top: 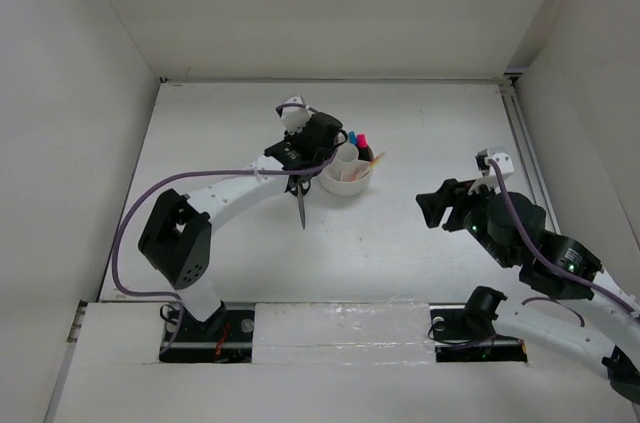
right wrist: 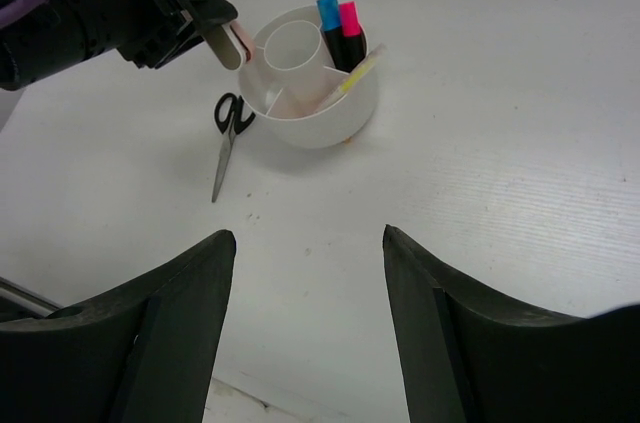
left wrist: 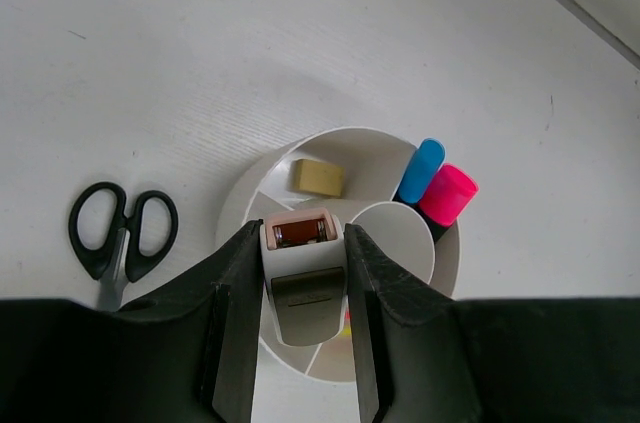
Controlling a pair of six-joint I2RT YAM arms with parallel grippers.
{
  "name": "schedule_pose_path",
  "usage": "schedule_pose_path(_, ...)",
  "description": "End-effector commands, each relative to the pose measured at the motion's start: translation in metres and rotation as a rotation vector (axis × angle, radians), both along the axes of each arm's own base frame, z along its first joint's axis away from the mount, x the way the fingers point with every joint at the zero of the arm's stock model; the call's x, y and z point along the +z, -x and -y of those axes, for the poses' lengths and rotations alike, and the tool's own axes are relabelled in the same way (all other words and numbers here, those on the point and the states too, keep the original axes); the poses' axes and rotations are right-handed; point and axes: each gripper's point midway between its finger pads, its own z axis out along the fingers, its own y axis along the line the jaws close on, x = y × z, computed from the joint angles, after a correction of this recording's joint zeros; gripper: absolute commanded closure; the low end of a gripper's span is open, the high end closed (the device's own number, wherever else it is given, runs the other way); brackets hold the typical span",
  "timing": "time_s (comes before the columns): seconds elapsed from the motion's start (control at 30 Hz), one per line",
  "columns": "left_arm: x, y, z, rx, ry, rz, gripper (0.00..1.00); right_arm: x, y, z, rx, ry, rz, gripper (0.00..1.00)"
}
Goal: Sort the stationery into containers
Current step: Place the stapler in the storage box, then pick up the scissors from the center of the board.
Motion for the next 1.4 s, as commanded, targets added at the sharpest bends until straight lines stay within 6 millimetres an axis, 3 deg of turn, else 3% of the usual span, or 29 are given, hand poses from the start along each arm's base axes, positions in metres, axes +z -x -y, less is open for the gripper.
schedule_pose_path(0.0, 0.011, -0.009, 0.007, 0.018, 0.056, 0.037, 1.00, 0.017, 0.002, 0.006, -0.017, -0.049, 0.036, 0.33)
schedule_pose_path(0.43, -0.005, -0.011, 0.011, 0.030, 0.056, -0.004, 1.00, 0.017, 0.002, 0.006, -0.017, -0.049, 0.036, 0.33)
schedule_pose_path(0.5, -0.005, -0.010, 0.013, 0.022, 0.061, -0.009, 0.93, 0.017, 0.002, 0.006, -0.017, -0.049, 0.036, 0.33)
schedule_pose_path(0.53, -0.005, -0.010, 0.013, 0.022, 0.061, -0.009, 0.84, 0.017, 0.002, 0.006, -0.017, -0.049, 0.036, 0.33)
schedule_pose_path(0.63, -0.009, -0.010, 0.013, 0.022, 0.055, -0.016, 0.71, 0.017, 0.002, 0.006, -0.017, -0.049, 0.036, 0.33)
schedule_pose_path(0.67, -0.009, -0.010, 0.013, 0.022, 0.055, -0.016, 0.61, 0.019, 0.003, 0.007, -0.017, -0.056, 0.042, 0.33)
schedule_pose_path(0.9, -0.004, -0.009, 0.014, 0.010, 0.064, -0.006, 0.46, 0.019, 0.003, 0.008, -0.017, -0.056, 0.042, 0.33)
schedule_pose_path(1.0, 0.009, -0.004, 0.012, 0.002, 0.087, 0.010, 0.45, 0.019, 0.002, 0.004, -0.006, -0.049, 0.043, 0.32)
schedule_pose_path(1.13, 0.041, 0.003, 0.002, 0.009, 0.131, 0.067, 0.32, 0.016, 0.000, -0.001, 0.008, -0.034, 0.036, 0.28)
schedule_pose_path(1.2, 0.053, 0.008, -0.006, 0.014, 0.127, 0.090, 0.16, 0.014, -0.001, -0.003, 0.008, -0.034, 0.036, 0.24)
schedule_pose_path(1.23, 0.060, 0.009, -0.014, 0.024, 0.097, 0.109, 0.01, 0.016, 0.000, -0.005, 0.018, -0.043, 0.039, 0.14)
schedule_pose_path(1.33, 0.079, 0.020, -0.027, 0.015, 0.073, 0.127, 0.01, 0.017, 0.000, -0.011, 0.039, -0.060, 0.045, 0.07)
schedule_pose_path(1.37, 0.088, 0.021, -0.040, 0.031, 0.070, 0.136, 0.01, 0.015, -0.001, -0.011, 0.042, -0.051, 0.049, 0.04)
